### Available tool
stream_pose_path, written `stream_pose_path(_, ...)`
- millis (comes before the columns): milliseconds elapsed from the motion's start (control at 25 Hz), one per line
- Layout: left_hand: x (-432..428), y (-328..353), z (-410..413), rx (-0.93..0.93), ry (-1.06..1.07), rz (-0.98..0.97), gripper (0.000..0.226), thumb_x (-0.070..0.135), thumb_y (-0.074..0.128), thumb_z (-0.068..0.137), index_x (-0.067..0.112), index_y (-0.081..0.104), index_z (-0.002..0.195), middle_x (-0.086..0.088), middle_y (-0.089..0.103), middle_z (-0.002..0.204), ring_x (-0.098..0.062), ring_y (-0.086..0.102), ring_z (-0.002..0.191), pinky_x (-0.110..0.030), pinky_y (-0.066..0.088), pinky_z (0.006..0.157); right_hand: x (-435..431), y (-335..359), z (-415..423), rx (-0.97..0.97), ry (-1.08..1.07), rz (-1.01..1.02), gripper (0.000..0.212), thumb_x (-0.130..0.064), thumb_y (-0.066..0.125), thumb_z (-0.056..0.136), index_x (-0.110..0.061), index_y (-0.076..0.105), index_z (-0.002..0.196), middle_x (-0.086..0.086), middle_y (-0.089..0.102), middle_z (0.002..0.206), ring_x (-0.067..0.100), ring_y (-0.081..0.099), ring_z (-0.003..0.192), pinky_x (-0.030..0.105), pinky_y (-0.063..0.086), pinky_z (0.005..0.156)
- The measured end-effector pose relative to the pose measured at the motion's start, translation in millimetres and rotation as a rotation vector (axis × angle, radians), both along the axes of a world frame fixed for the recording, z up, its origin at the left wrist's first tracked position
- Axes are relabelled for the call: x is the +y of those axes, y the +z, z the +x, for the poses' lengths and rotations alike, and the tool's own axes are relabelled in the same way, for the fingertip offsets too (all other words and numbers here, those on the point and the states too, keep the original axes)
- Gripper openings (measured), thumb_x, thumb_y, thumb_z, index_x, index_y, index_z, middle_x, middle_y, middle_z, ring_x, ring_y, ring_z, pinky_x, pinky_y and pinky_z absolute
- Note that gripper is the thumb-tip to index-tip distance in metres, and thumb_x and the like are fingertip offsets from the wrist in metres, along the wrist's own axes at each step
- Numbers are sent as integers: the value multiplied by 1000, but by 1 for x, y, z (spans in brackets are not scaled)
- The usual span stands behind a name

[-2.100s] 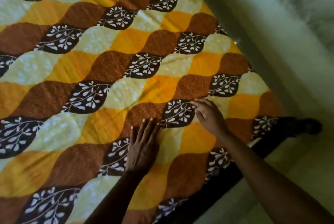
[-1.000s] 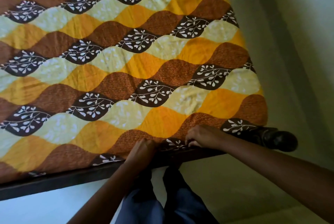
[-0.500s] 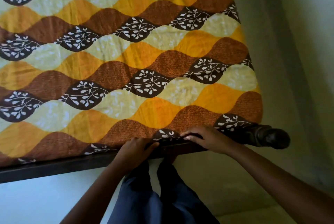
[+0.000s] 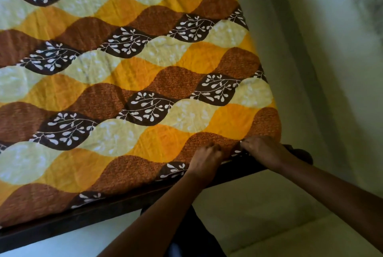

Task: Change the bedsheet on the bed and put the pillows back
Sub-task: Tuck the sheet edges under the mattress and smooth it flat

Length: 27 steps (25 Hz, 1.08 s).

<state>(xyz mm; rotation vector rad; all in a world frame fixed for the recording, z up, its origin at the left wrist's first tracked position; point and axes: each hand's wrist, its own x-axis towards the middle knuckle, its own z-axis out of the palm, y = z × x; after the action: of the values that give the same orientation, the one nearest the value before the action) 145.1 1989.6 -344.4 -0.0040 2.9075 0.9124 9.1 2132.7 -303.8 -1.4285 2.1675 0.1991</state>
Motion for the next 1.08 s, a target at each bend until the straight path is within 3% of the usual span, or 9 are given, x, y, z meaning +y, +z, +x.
stream_pose_path(120, -6, -1, -2, -115, -9, 167, 11, 17, 65, 82, 16, 71, 90, -5, 70, 86, -25, 66, 77, -29, 51, 60, -6, 10, -5, -190, -141, 197, 21, -4, 47, 89, -7, 65, 97, 5, 63, 90, 21, 62, 86, 25, 42, 65)
stream_pose_path(200, -23, -3, -5, -58, 61, 106, 25, 31, 49, 90, 21, 69, 102, 1, 70, 100, -21, 64, 92, -31, 47, 79, -19, 18, -19, -257, -250, 201, 22, -9, 53, 90, -11, 68, 106, 8, 69, 102, 19, 65, 91, 26, 50, 78)
stream_pose_path(280, -50, -12, -9, 39, 270, -78, 41, 40, 41, 89, 19, 59, 119, -2, 64, 120, -25, 58, 112, -36, 32, 96, -52, 18, -30, -313, -382, -67, 23, -14, 58, 91, -12, 68, 111, 6, 69, 112, 15, 65, 99, 27, 51, 88)
stream_pose_path(360, -85, -24, -14, 15, 522, -201, 61, 48, 32, 90, 13, 37, 140, -7, 41, 145, -25, 32, 137, -39, 7, 111, -106, 2, -33, -269, -419, -363, 32, -19, 52, 94, -14, 59, 125, 6, 57, 132, 17, 53, 121, 27, 42, 98)
stream_pose_path(520, -112, -52, -14, -113, 551, -320, 75, 59, 14, 91, 10, 17, 148, -7, 14, 156, -20, 3, 144, -43, -1, 116, -201, -60, -47, 44, -223, -320, 55, -48, 27, 97, -26, 25, 147, 2, 15, 157, 25, 9, 146, 46, 7, 115)
stream_pose_path(760, -111, -53, -12, -105, 519, -334, 74, 60, 16, 91, 13, 16, 149, -4, 9, 157, -21, 2, 145, -43, 0, 117, -148, -88, -124, 317, -454, -263, 72, -64, 2, 87, -28, 8, 149, 1, 5, 158, 24, 2, 146, 47, -5, 116)
stream_pose_path(920, -115, -42, -30, -86, 473, -303, 72, 58, 11, 93, 12, 20, 148, -7, 16, 155, -22, 6, 144, -42, -3, 116, -114, -70, -157, 232, -767, -302, 68, -60, 10, 92, -23, 14, 149, 4, 11, 158, 23, 5, 146, 45, -3, 115)
stream_pose_path(1000, -120, -43, -63, -79, 481, -311, 71, 57, 12, 94, 12, 19, 148, -7, 16, 155, -21, 6, 144, -41, -3, 116, -165, -65, -160, 182, -639, -414, 63, -53, 19, 93, -24, 16, 149, 5, 11, 158, 25, 6, 146, 45, -2, 116)
stream_pose_path(1080, -126, -46, -102, -73, 511, -332, 69, 56, 13, 94, 12, 18, 147, -7, 16, 155, -21, 6, 143, -42, -2, 116, -232, -70, -162, 121, -306, -450, 57, -49, 25, 97, -26, 15, 148, 4, 8, 158, 25, 3, 146, 49, -1, 116)
